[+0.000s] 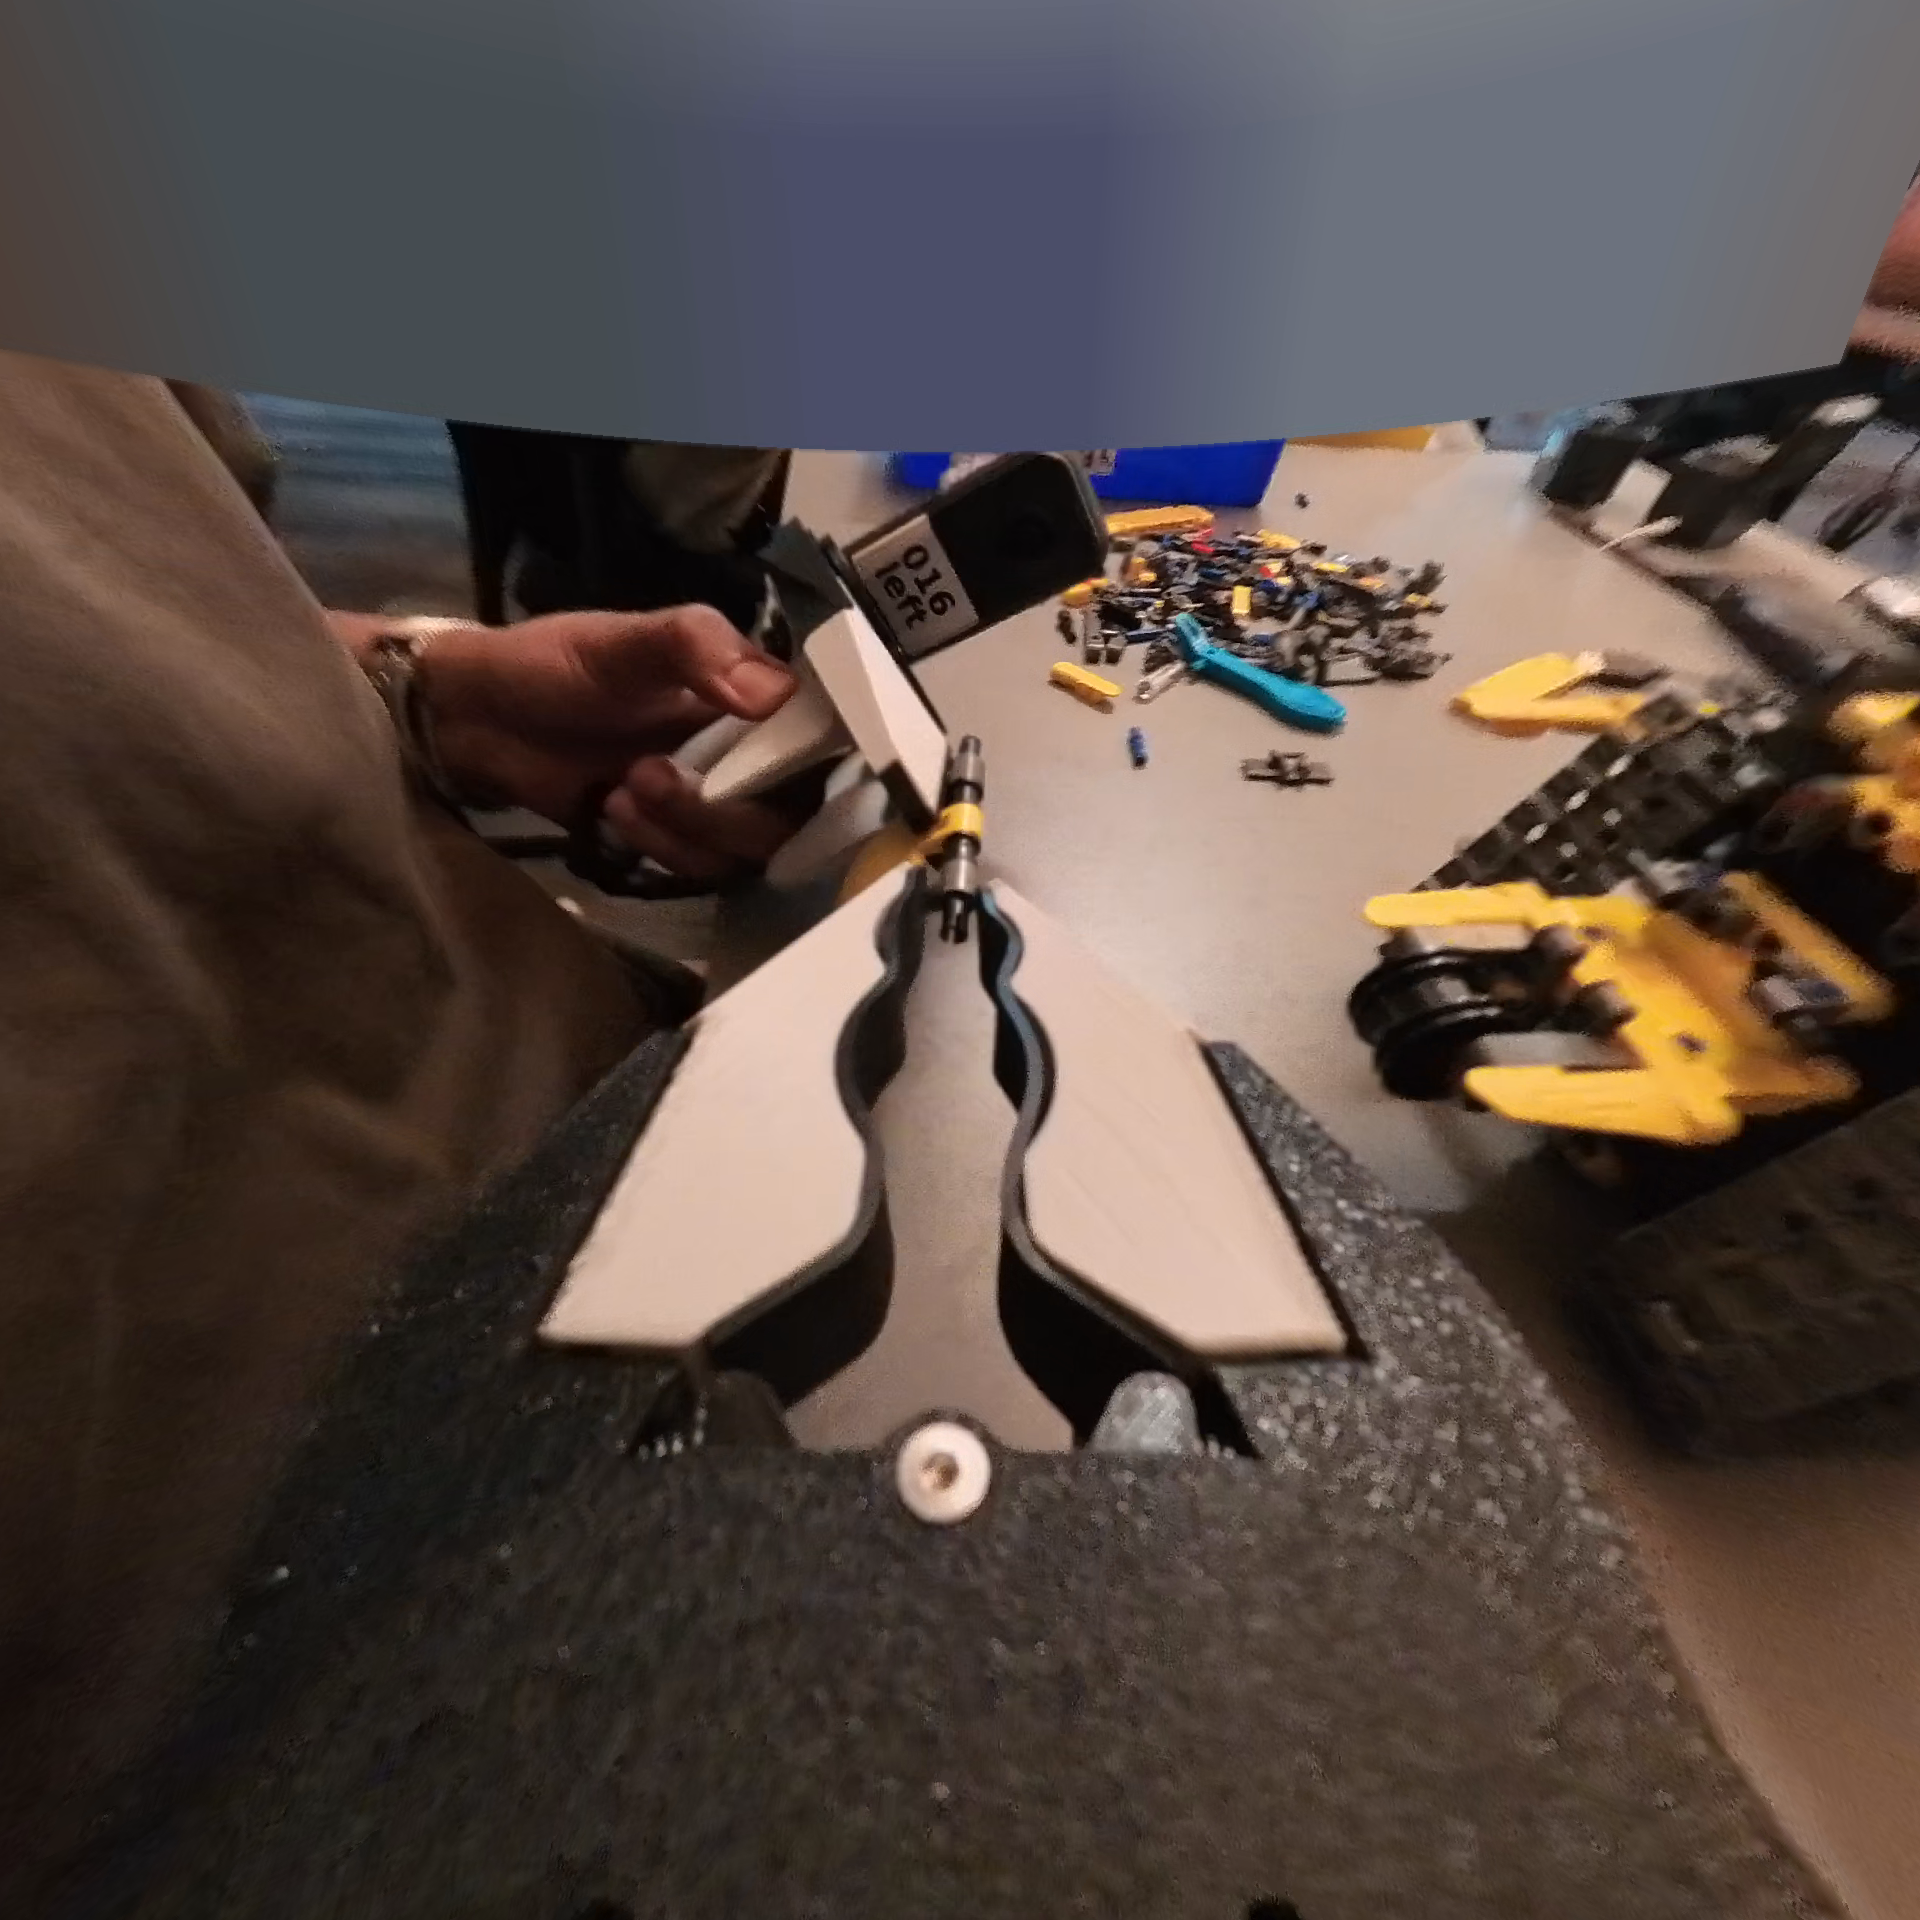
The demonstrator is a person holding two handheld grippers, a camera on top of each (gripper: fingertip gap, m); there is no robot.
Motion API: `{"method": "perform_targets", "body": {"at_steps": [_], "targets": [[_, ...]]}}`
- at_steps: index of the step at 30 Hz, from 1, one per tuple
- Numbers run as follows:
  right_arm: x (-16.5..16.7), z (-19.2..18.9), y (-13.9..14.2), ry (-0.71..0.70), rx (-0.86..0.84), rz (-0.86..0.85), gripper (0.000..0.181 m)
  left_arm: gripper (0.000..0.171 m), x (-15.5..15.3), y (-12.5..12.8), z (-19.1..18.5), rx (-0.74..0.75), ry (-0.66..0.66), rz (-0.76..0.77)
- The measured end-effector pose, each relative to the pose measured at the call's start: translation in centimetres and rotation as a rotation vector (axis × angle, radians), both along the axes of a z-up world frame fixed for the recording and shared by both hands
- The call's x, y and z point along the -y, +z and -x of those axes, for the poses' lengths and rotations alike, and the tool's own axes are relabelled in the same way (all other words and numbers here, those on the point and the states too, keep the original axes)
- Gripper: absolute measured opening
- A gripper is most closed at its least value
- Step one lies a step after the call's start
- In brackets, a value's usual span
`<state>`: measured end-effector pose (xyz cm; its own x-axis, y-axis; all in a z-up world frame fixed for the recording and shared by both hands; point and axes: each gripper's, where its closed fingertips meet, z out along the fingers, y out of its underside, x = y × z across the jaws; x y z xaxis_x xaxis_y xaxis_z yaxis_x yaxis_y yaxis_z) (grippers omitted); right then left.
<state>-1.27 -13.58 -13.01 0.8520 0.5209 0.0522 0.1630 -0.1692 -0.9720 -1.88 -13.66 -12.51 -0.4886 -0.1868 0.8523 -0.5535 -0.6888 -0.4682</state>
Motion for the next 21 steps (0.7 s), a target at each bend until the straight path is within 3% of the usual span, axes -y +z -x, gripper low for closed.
{"method": "perform_targets", "body": {"at_steps": [3,10,12,21], "targets": [[-0.05,-0.03,0.09,-0.013,0.09,-0.039,0.008,0.001,-0.04,0.08,0.0,0.001,-0.001,0.013],[-0.28,-0.19,0.09,-0.022,0.008,-0.016,0.016,0.001,-0.28,0.09,-0.05,0.008,0.012,0.009],[-0.25,-0.13,-0.2,-0.005,-0.048,0.031,0.028,0.001,-0.48,0.3,-0.03,0.017,0.018,0.016],[0.07,0.0,0.5,0.087,-0.39,0.134,0.018,0.001,-0.12,0.34,0.0,0.029,0.007,0.003]]}}
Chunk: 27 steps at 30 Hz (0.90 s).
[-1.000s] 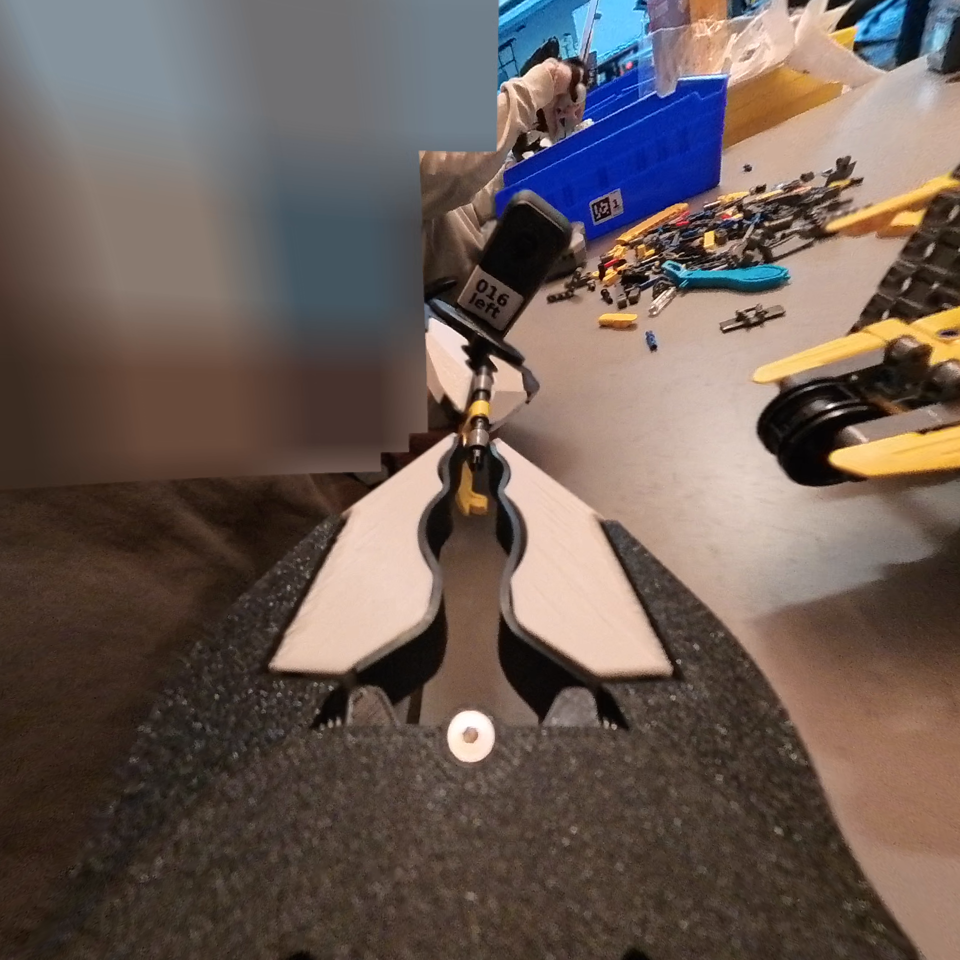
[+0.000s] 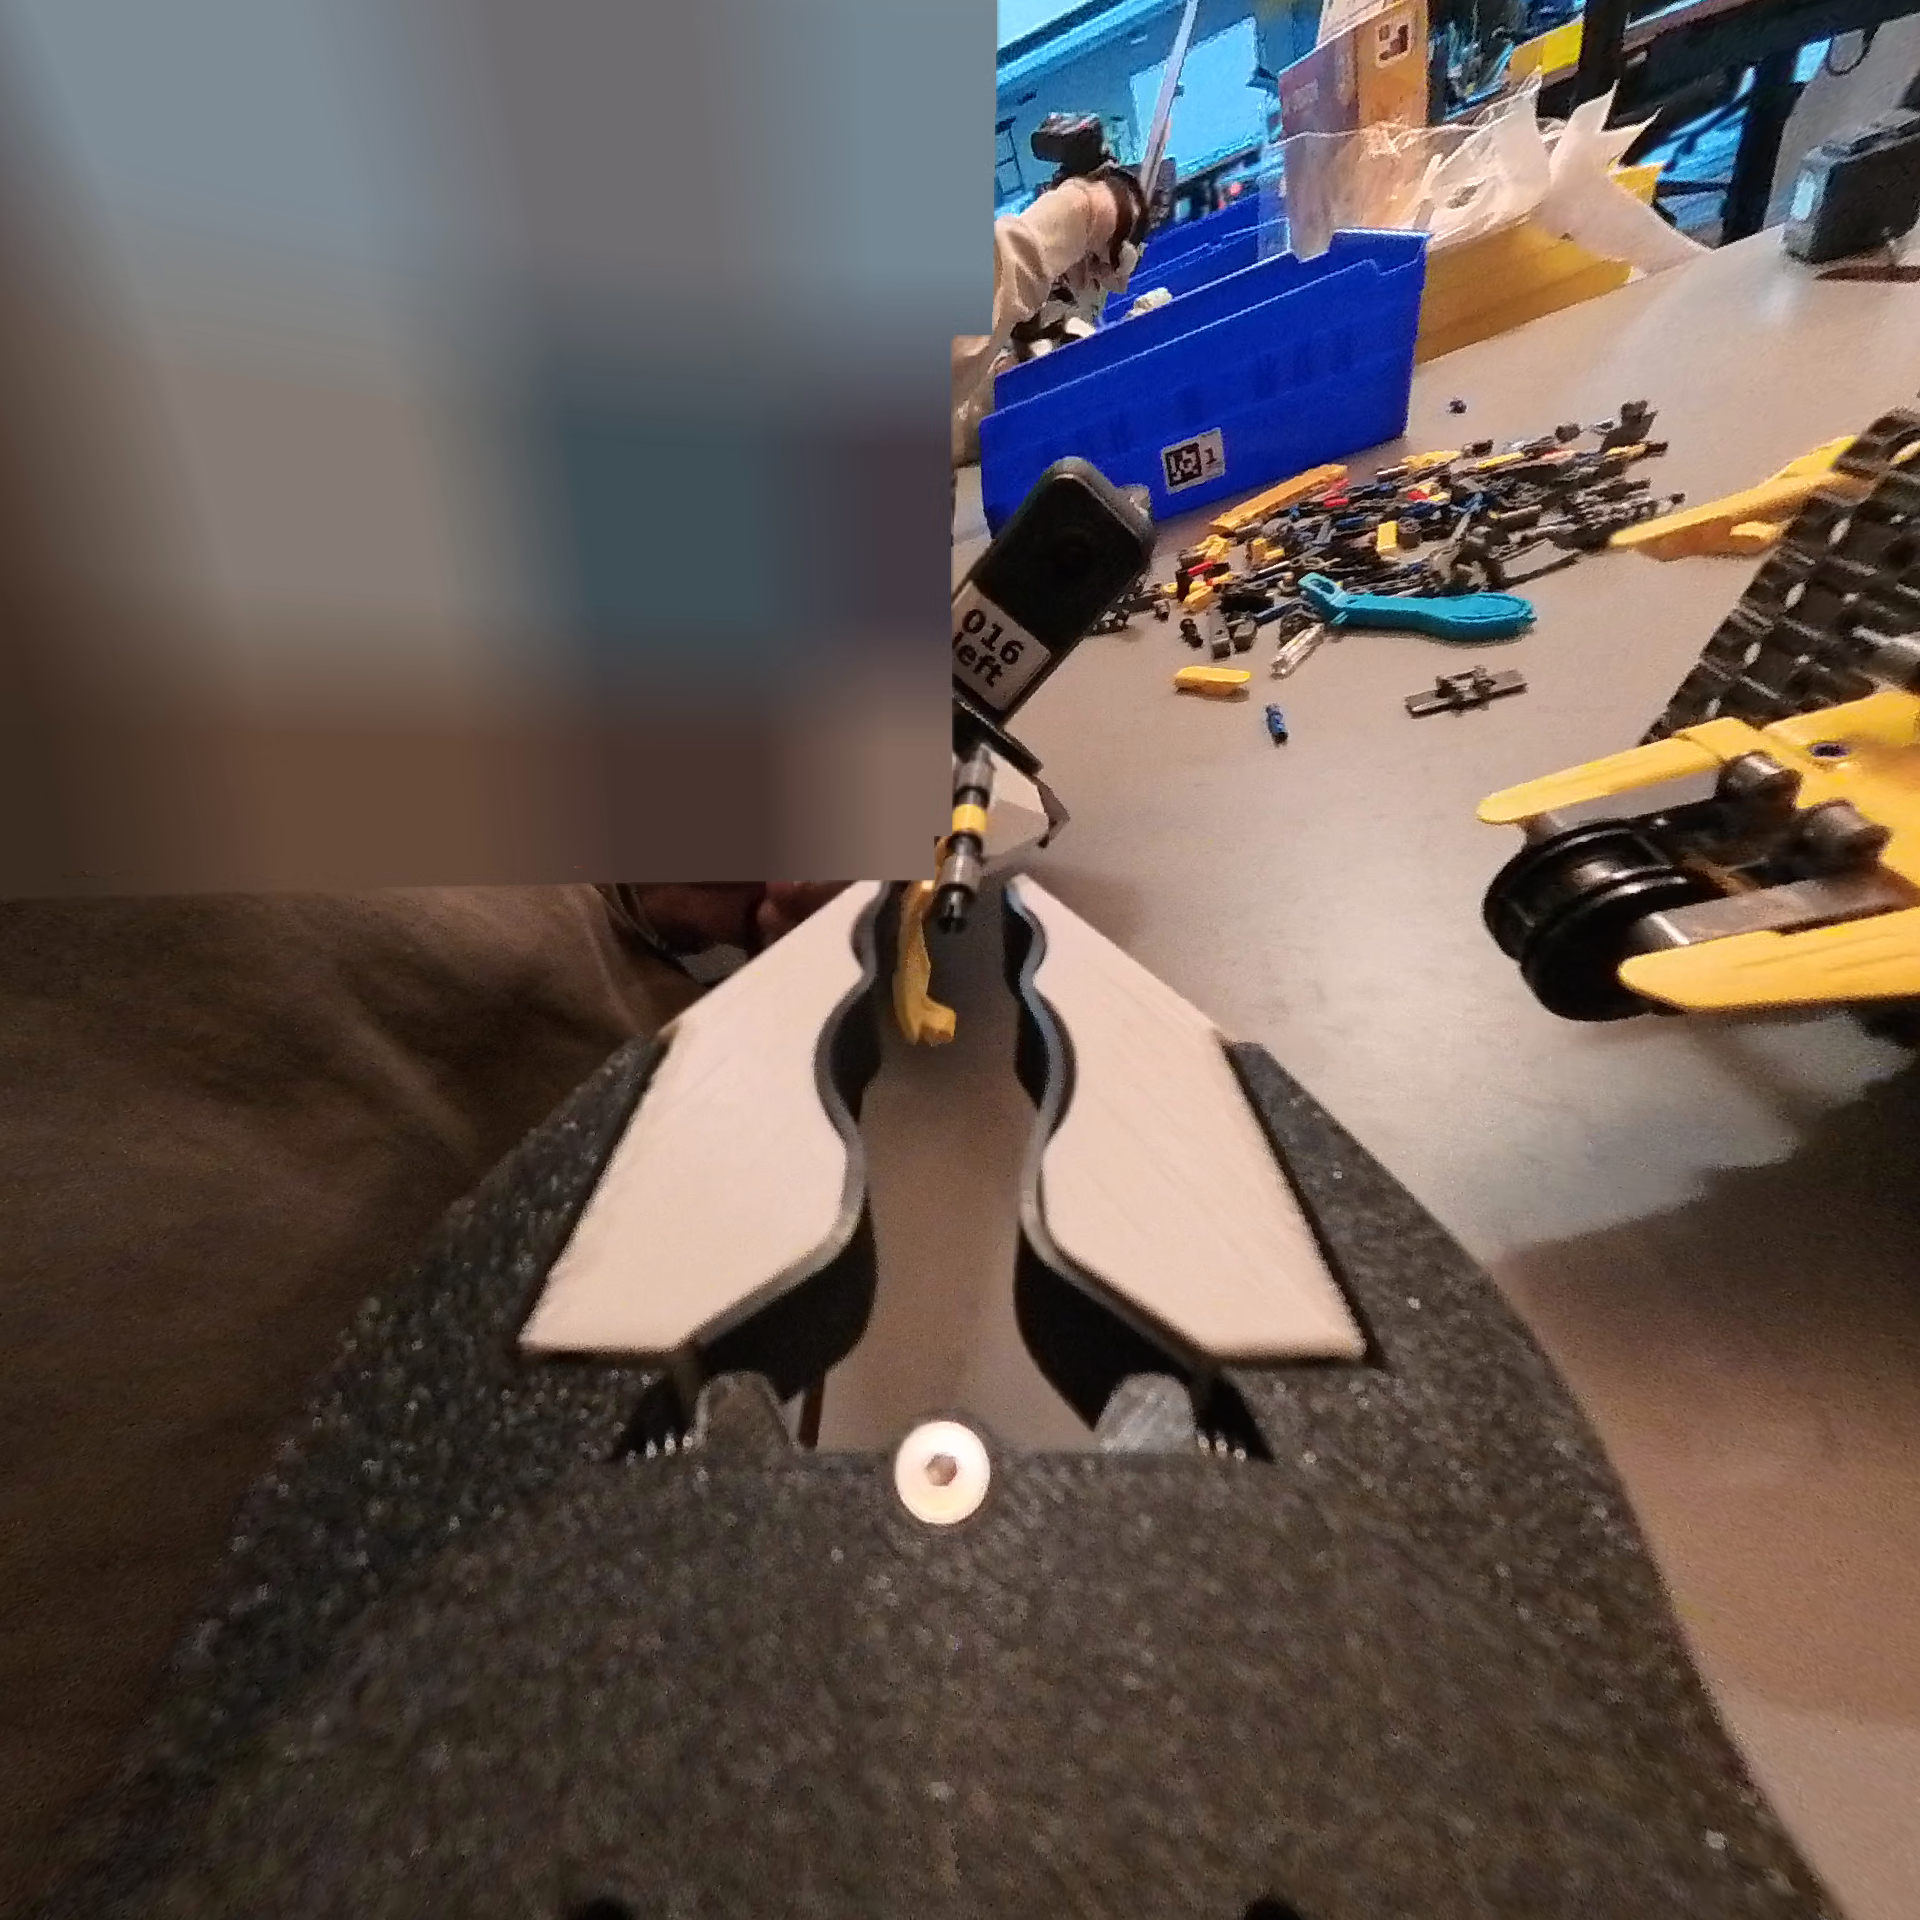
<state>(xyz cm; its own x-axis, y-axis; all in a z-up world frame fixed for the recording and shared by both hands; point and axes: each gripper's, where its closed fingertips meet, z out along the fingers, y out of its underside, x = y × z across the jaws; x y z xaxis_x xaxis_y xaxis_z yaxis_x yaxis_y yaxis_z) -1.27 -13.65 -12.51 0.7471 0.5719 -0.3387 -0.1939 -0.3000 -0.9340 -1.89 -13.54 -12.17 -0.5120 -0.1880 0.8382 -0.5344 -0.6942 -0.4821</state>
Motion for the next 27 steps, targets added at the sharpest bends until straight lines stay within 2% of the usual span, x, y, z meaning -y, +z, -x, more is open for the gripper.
{"method": "perform_targets", "body": {"at_steps": [4,9,13,21,27], "targets": [[-0.1,0.2,-0.2,0.004,0.016,-0.002,0.008,0.001,0.1,0.0,0.0,0.003,-0.001,0.0],[0.0,0.3,-0.1,0.006,0.03,-0.015,0.007,0.001,0.2,0.2,0.2,0.02,-0.006,-0.015],[0.2,-0.1,0.1,-0.006,0.017,-0.015,0.006,0.03,-0.4,-0.2,0.0,0.009,0.041,-0.084],[0.6,-0.4,-0.4,0.018,-0.048,0.038,0.006,0.017,-0.7,-0.2,0.3,0.079,0.082,-0.29],[0.7,0.1,-0.8,0.043,-0.051,0.072,0.006,0.004,-0.4,-0.4,0.1,0.073,0.07,-0.282]]}}
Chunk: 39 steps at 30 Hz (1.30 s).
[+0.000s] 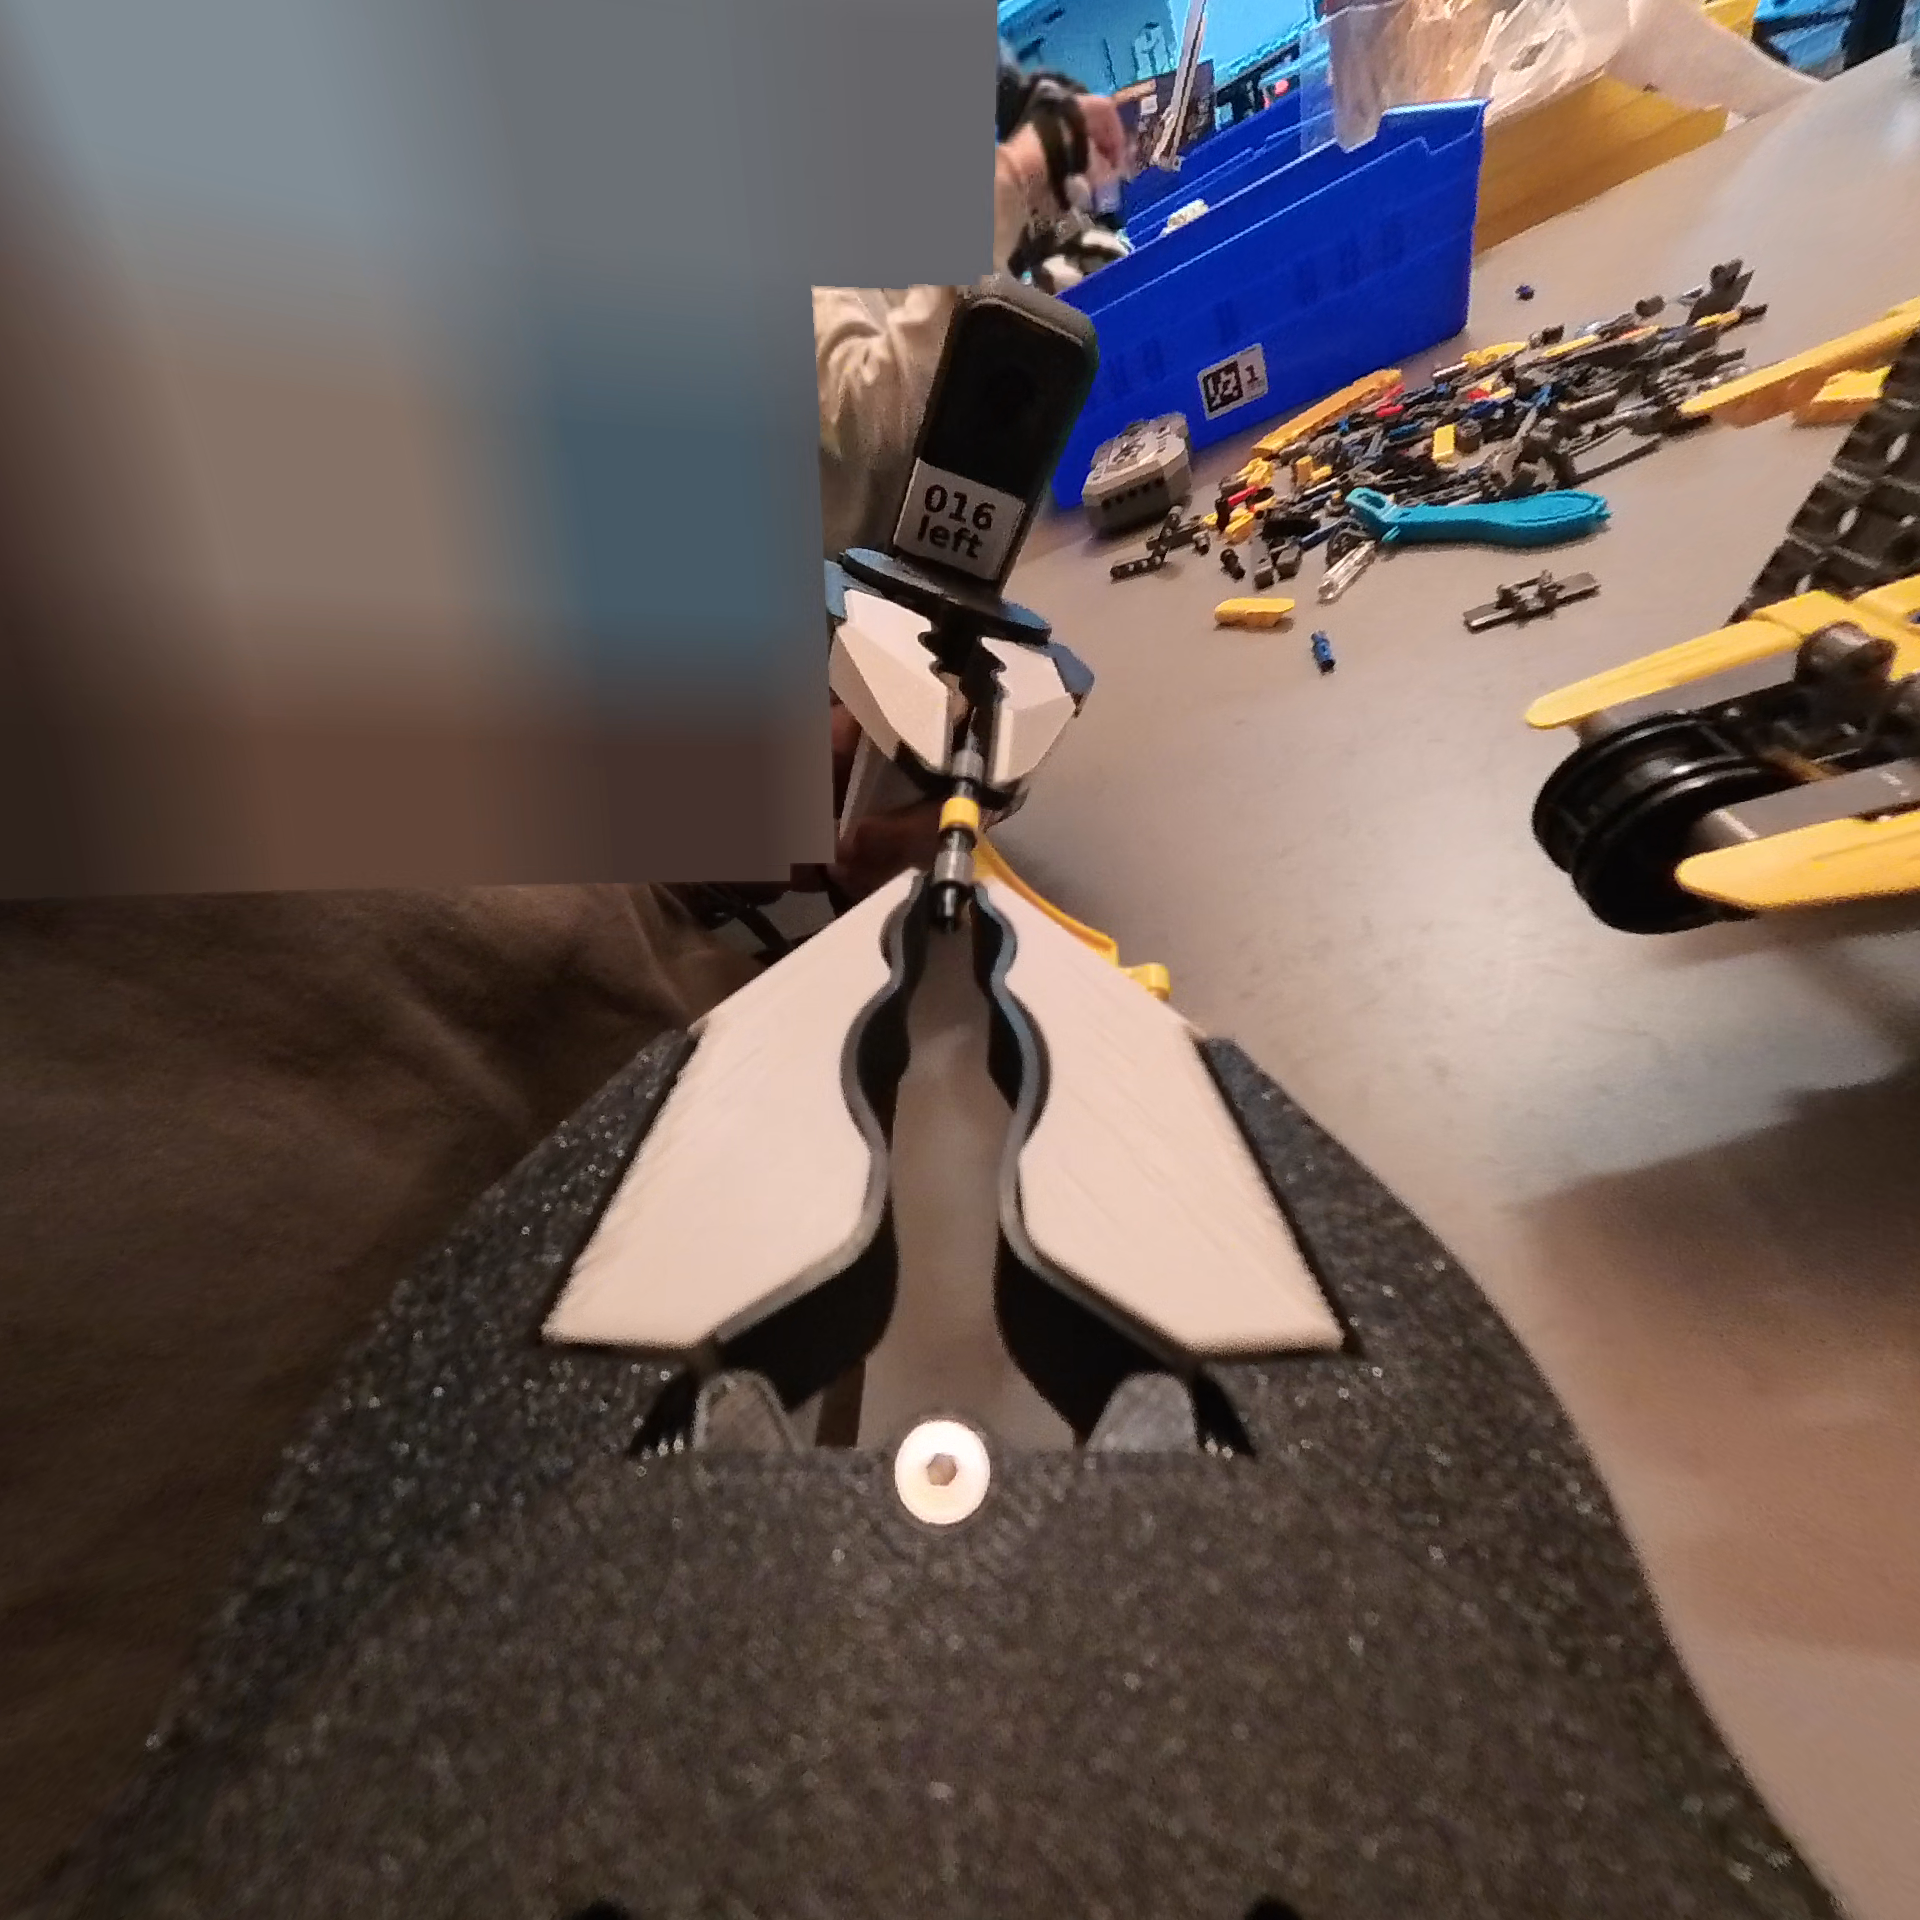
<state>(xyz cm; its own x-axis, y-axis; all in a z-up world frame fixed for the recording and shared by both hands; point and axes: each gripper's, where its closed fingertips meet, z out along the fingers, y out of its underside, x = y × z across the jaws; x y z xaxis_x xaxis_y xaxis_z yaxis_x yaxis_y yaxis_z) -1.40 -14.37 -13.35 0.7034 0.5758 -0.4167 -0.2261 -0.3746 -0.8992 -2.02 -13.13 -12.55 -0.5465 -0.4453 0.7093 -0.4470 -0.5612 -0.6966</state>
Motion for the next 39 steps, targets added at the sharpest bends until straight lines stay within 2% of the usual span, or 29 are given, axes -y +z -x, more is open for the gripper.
{"method": "perform_targets", "body": {"at_steps": [7,11,15,21,26,31,35,39], "targets": [[0.1,-0.2,-0.3,0.007,-0.062,0.046,0.008,0.004,0.0,-0.4,-0.1,-0.028,0.008,-0.01],[-0.1,-1.1,-0.2,-0.035,-0.078,0.04,0.023,0.004,-0.8,-0.6,-0.4,-0.061,0.035,0.048],[-0.1,-2.2,-0.1,-0.085,-0.076,0.031,0.024,0.003,-1.5,-0.5,-0.4,-0.066,0.048,0.104],[-0.4,-1.3,0.0,-0.067,-0.038,0.01,0.025,0.003,-1.3,-0.4,-0.7,-0.075,0.047,0.118],[-1.0,-2.6,1.5,-0.12,-0.035,-0.104,0.028,0.003,-1.5,1.2,-1.6,-0.008,0.038,0.102],[-0.8,-5.0,2.8,-0.248,0.023,-0.218,0.032,0.004,-0.8,2.9,-2.7,0.112,-0.012,-0.035],[-0.2,-5.6,3.2,-0.287,0.025,-0.261,0.032,0.004,-0.1,3.1,-3.2,0.231,-0.049,-0.159],[-0.3,-5.5,3.2,-0.28,-0.002,-0.25,0.034,0.004,-0.2,2.5,-3.2,0.262,-0.046,-0.124]]}}
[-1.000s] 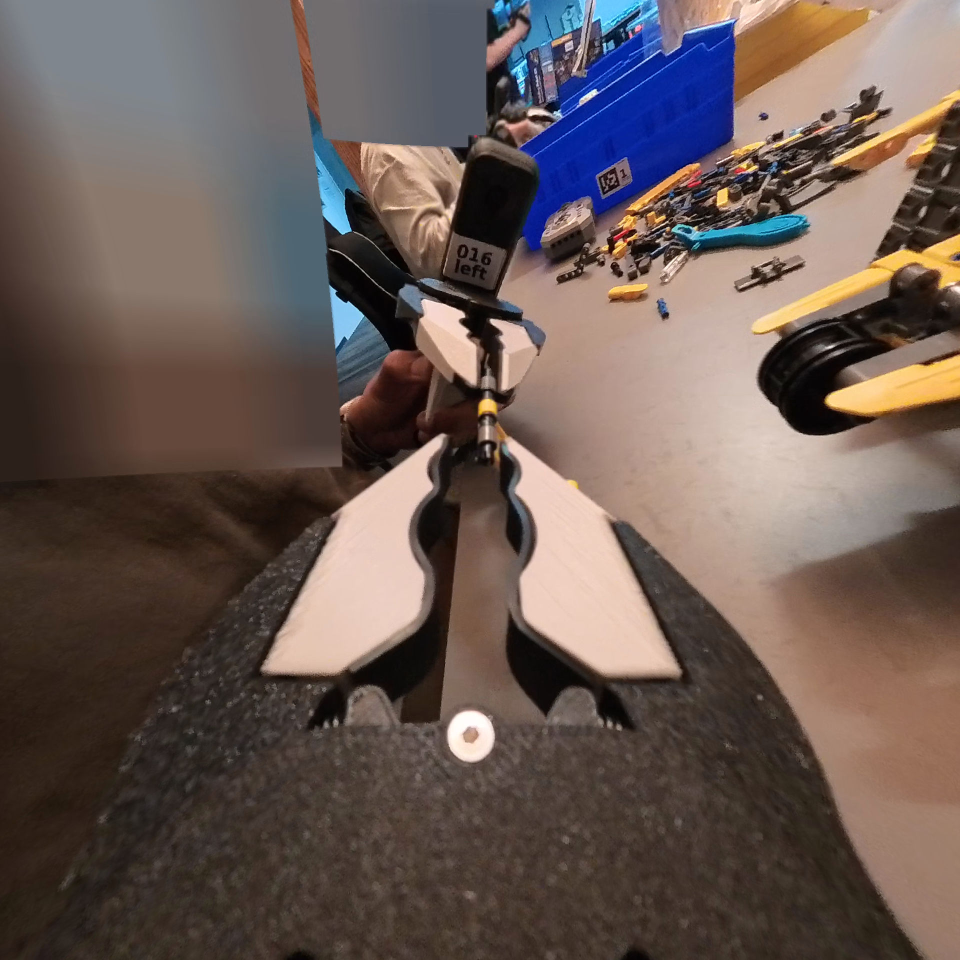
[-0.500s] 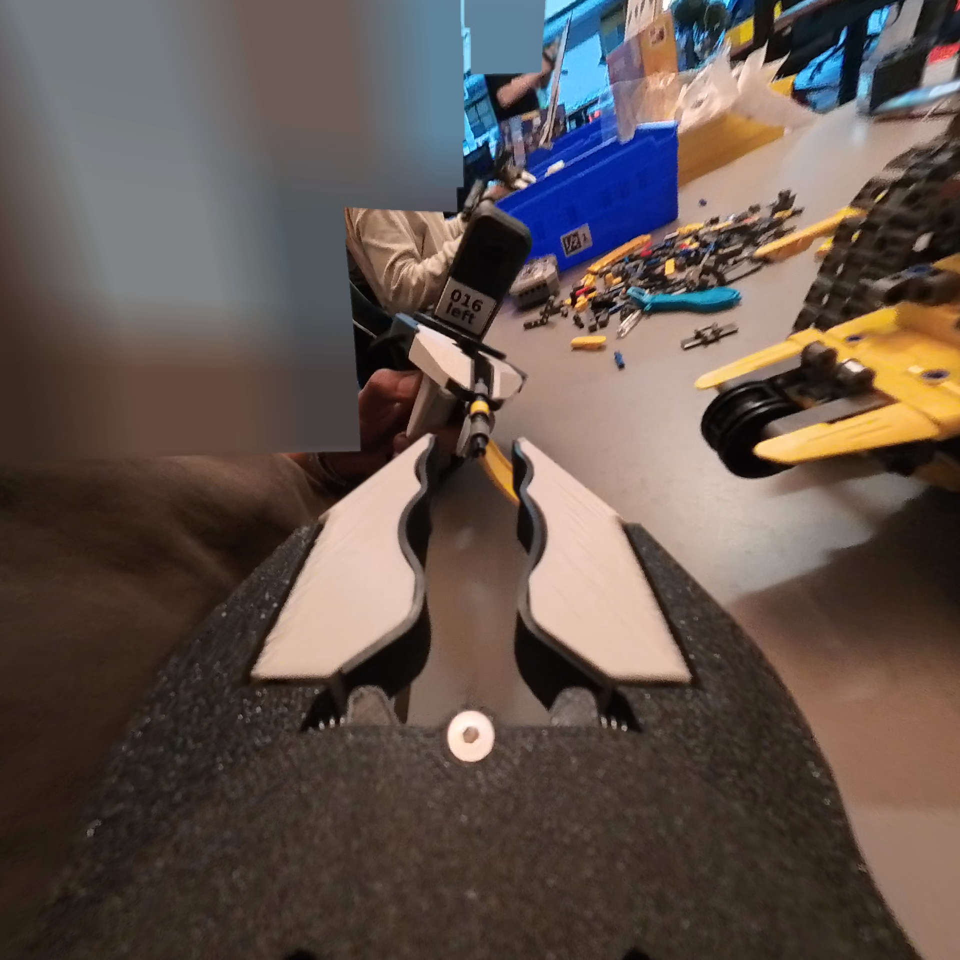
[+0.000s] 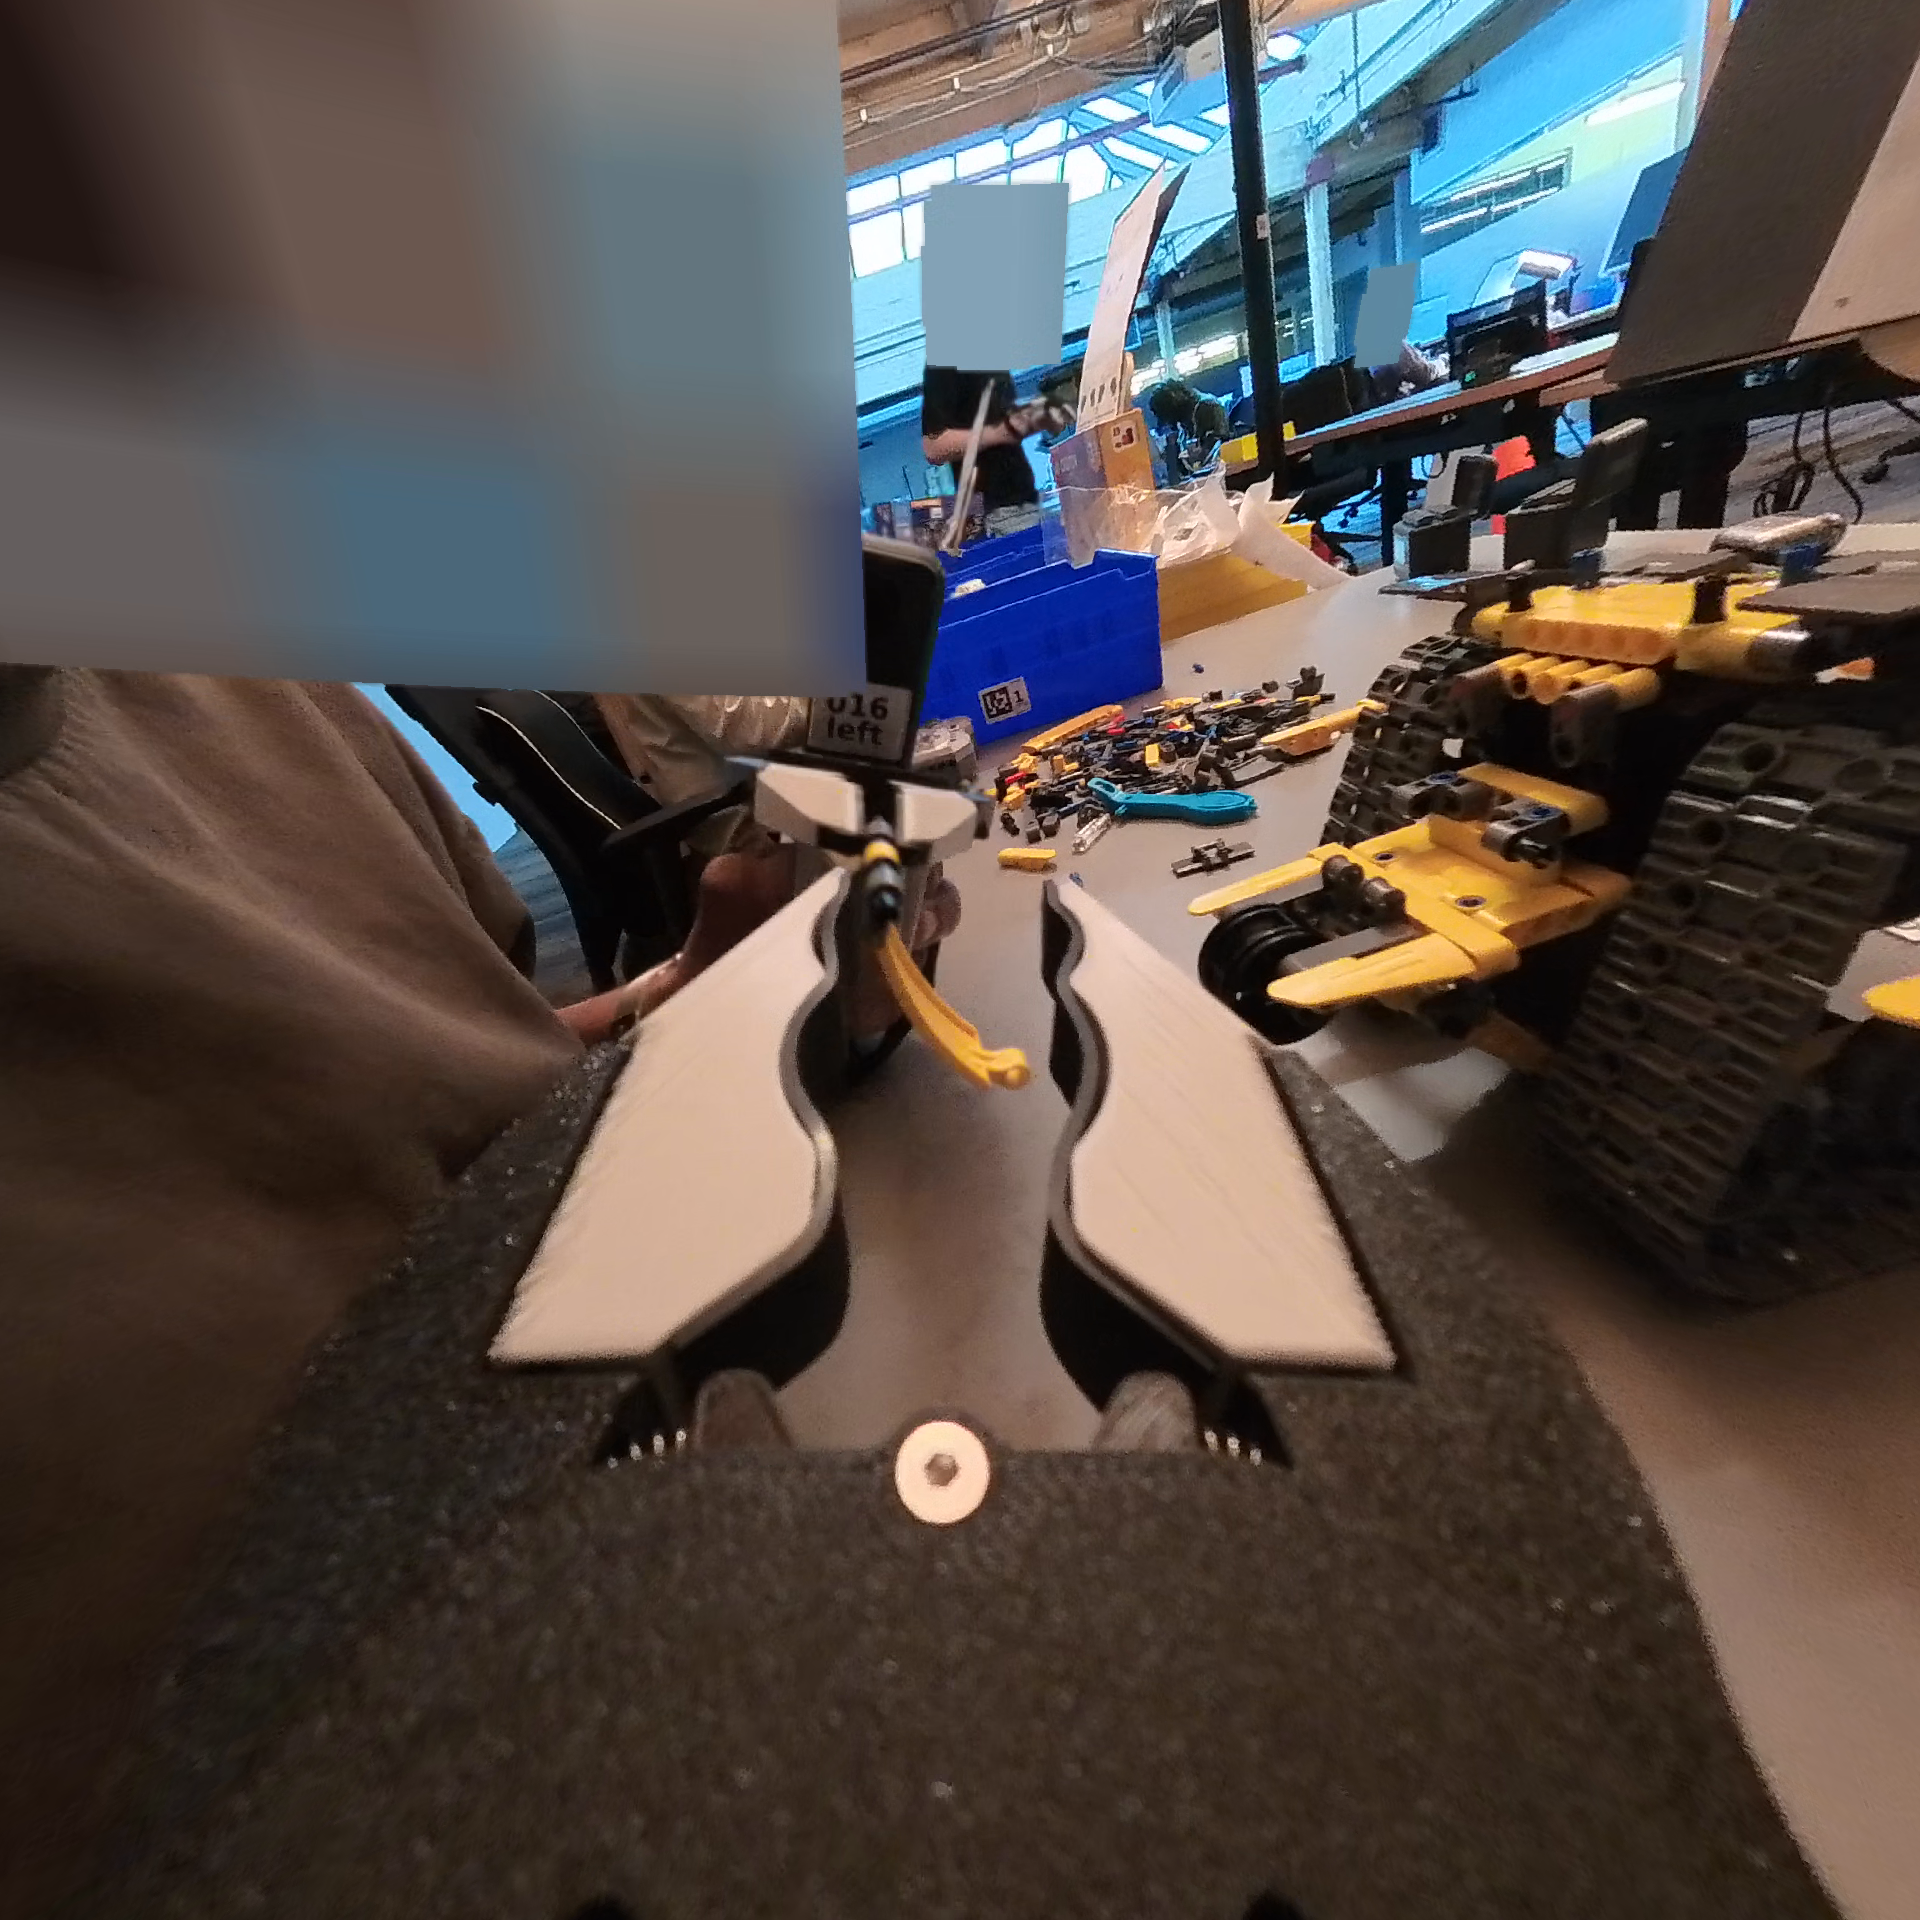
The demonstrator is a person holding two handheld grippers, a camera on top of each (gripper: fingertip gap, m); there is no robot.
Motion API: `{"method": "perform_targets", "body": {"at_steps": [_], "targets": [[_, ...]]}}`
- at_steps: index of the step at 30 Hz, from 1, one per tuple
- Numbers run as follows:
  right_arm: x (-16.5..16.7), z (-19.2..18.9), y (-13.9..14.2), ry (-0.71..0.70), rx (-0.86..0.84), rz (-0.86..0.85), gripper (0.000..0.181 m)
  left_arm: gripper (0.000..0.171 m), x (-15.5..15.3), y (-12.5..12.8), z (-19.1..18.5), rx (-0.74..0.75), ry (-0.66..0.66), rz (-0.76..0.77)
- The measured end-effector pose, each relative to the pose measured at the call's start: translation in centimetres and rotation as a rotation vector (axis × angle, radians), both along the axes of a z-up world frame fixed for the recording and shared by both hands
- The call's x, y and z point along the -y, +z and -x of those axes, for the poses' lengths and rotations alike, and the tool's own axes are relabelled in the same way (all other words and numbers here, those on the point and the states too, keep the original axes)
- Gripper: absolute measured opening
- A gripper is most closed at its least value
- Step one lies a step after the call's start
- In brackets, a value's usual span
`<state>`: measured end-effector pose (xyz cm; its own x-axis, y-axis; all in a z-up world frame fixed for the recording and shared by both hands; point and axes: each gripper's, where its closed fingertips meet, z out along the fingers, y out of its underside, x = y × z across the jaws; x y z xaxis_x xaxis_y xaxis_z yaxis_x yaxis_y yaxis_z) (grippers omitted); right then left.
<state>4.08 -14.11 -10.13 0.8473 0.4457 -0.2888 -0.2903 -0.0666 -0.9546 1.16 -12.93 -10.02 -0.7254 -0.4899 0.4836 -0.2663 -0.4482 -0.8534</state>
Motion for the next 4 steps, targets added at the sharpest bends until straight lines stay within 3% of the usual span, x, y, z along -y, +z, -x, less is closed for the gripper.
{"method": "perform_targets", "body": {"at_steps": [4], "targets": [[-0.52,0.07,-0.55,0.007,-0.008,0.037,0.038,0.004,-0.5,0.04,-0.32,-0.015,0.0,0.039]]}}
